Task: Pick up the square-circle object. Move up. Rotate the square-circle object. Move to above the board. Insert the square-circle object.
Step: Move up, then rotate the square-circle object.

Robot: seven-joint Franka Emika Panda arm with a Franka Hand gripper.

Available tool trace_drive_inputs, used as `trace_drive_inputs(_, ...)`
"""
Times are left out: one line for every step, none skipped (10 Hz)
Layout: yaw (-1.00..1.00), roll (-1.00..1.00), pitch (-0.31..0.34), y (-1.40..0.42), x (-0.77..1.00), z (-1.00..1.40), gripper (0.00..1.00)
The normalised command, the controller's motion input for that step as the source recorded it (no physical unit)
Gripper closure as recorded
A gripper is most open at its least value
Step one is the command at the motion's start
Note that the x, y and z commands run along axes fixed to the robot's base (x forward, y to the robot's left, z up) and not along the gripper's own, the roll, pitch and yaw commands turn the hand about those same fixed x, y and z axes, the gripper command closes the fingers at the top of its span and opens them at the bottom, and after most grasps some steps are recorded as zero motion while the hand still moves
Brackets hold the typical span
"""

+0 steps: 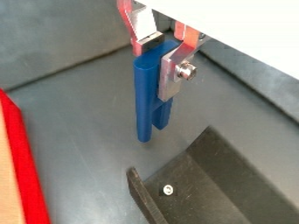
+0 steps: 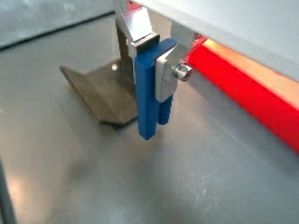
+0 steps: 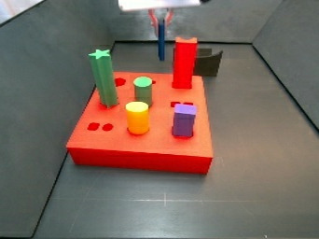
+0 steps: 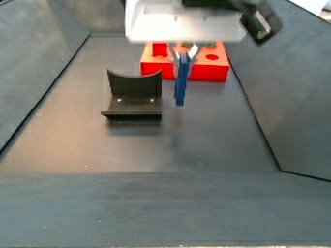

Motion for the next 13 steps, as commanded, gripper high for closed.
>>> trace_drive_inputs(0.01, 0.00, 0.014, -0.03, -0.02, 0.31, 1.00)
trace_drive_inputs(0.00, 0.00, 0.000, -0.26, -0.46, 1.00, 1.00)
trace_drive_inputs(0.00, 0.00, -0.008, -0.27, -0.48, 1.00, 1.00)
trace_drive_inputs(0.02, 0.02, -0.030, -0.23, -0.44, 1.00, 1.00)
trace_drive_inputs(0.03, 0.02, -0.021, -0.20, -0.40, 1.00, 1.00)
trace_drive_inputs(0.03, 0.02, 0.015, -0.17, -0.30, 1.00, 1.00)
trace_drive_inputs(0.03, 0.02, 0.040, -0.16, -0.26, 1.00, 1.00)
trace_drive_inputs(0.03, 0.02, 0.054, -0.12, -0.20, 0.93, 1.00)
trace_drive_inputs(0.03, 0.02, 0.043, -0.08, -0.14, 0.74, 1.00)
trace_drive_inputs(0.03, 0.02, 0.036, -0.05, -0.08, 0.56, 1.00)
trace_drive_inputs(0.03, 0.01, 0.051, -0.04, -0.03, 0.30, 1.00)
trace_drive_inputs(-0.15, -0.05, 0.265, 0.00, 0.00, 0.00, 1.00)
trace_drive_inputs(-0.15, -0.05, 0.260, 0.01, 0.04, -0.11, 1.00)
